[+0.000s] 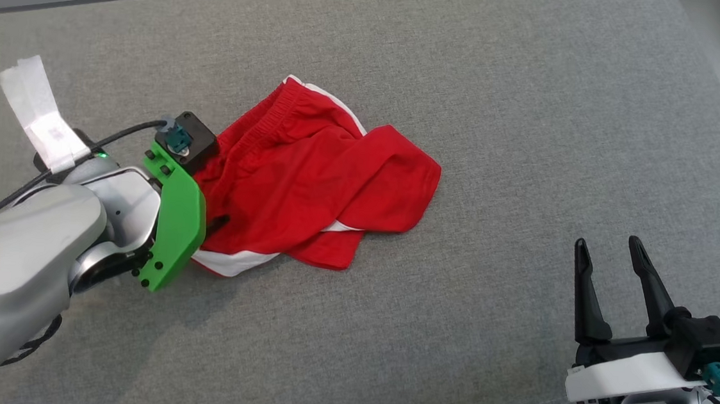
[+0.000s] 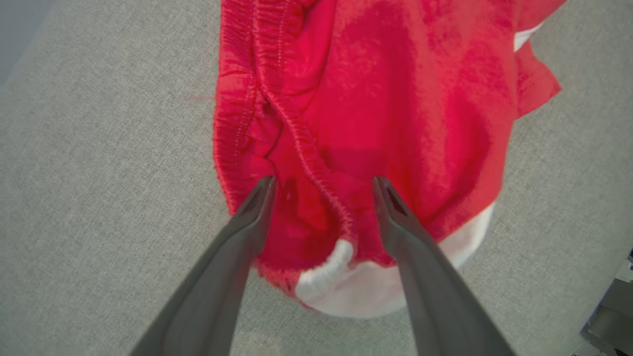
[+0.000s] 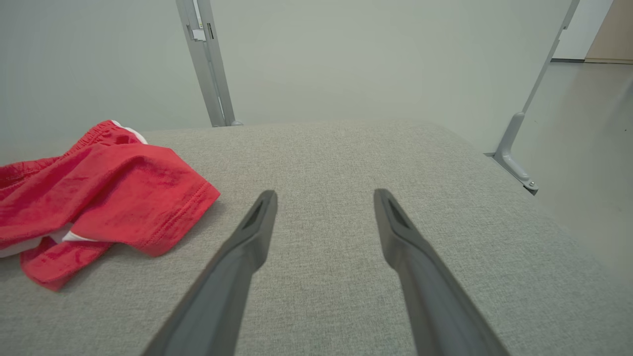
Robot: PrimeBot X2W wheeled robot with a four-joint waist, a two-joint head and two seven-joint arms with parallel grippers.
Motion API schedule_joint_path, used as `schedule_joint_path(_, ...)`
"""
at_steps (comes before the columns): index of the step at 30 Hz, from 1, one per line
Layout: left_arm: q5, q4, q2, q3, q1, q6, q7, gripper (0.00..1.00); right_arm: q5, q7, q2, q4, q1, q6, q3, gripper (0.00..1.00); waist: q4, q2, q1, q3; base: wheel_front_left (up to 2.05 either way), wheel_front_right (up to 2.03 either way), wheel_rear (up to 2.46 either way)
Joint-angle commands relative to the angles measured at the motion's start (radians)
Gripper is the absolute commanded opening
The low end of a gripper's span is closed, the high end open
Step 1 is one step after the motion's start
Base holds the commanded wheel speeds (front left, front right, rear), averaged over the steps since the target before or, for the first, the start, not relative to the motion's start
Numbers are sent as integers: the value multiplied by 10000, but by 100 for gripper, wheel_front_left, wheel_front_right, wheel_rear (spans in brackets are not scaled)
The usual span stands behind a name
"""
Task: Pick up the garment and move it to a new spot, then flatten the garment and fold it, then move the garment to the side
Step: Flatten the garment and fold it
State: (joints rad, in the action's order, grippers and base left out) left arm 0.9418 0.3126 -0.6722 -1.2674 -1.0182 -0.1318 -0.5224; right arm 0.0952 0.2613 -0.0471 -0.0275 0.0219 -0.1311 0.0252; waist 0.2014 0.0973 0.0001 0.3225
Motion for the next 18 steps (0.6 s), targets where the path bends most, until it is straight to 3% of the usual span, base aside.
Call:
schedule_joint_path(1, 166, -52, -118, -28, -182, 19, 27, 100, 39, 15, -24, -19, 2, 7, 24, 100, -25, 2, -1, -38, 0, 0, 0)
schedule_joint_path(8, 935, -215, -421, -101, 179, 18, -445, 100, -1, 15, -24, -83, 39, 7, 99, 100, -88, 2, -1, -187, 0, 0, 0)
schedule_joint_path(14, 949, -164, -449, -118, 613, 18, -652, 100, 5, 15, -23, -100, 93, 7, 82, 100, -100, 2, -1, -192, 0, 0, 0)
schedule_joint_path(16, 824, -122, -430, -128, 693, 18, -750, 81, 52, 15, -22, -94, 124, 7, 44, 100, -79, 2, -1, -189, 0, 0, 0)
schedule_joint_path(17, 809, -105, -425, -134, 777, 18, -823, 42, 76, 15, -23, -91, 135, 7, 33, 100, -59, 2, -1, -185, 0, 0, 0)
schedule_joint_path(18, 777, -74, -439, -141, 817, 18, -928, 19, 90, 15, -25, -100, 161, 7, 32, 100, -37, 2, -1, -175, 0, 0, 0)
